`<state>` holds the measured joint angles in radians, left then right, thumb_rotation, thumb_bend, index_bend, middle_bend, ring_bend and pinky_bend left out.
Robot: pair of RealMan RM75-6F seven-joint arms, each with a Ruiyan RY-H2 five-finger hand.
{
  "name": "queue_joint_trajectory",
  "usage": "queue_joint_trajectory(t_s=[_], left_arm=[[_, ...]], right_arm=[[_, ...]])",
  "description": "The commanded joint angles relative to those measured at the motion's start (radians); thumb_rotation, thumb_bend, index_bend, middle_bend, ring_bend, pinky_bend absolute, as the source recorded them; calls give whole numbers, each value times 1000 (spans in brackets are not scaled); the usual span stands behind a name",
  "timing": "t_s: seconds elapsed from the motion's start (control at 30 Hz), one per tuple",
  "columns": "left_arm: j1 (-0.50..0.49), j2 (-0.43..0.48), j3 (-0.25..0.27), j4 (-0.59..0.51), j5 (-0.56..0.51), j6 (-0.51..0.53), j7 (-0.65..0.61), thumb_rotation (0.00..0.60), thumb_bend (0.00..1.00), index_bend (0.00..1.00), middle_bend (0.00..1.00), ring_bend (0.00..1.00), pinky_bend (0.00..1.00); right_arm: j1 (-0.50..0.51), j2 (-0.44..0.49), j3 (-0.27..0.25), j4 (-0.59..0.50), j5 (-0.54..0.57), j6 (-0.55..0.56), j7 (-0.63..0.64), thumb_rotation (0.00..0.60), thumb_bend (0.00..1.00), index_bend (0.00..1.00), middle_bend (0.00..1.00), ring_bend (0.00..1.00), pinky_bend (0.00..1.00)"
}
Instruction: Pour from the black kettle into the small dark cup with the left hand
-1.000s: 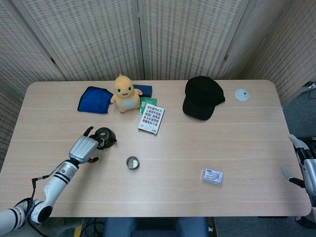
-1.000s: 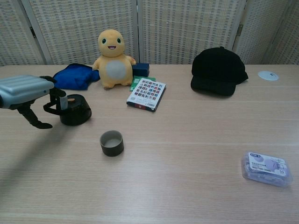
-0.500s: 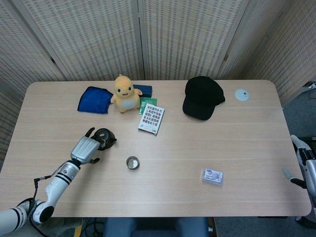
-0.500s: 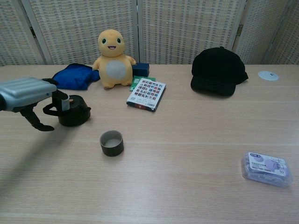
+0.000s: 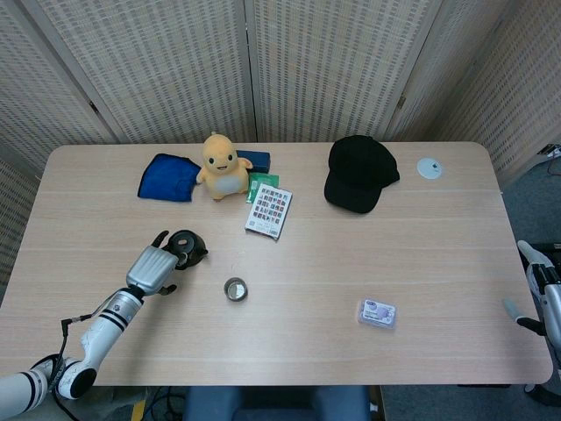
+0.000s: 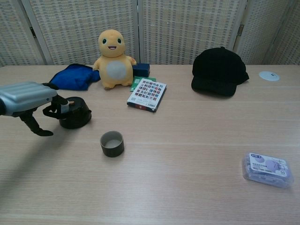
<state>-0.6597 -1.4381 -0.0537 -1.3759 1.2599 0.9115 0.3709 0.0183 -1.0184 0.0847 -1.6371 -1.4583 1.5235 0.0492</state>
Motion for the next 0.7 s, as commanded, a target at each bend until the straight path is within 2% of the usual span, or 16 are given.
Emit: queue_joint_trajectory(t_s=[0.03, 0.7], left_arm=[[-1, -1, 0, 3, -2, -1, 3, 600, 224, 437, 435, 364, 0], [-5, -17, 9, 16, -16, -20, -3, 600, 224, 461, 474, 407, 0]], right_arm=[[0, -1, 0, 0, 1, -1, 1, 600, 197, 105, 199, 143, 184], [-4, -4, 1, 7, 8, -5, 7, 600, 197, 105, 199, 143, 184]])
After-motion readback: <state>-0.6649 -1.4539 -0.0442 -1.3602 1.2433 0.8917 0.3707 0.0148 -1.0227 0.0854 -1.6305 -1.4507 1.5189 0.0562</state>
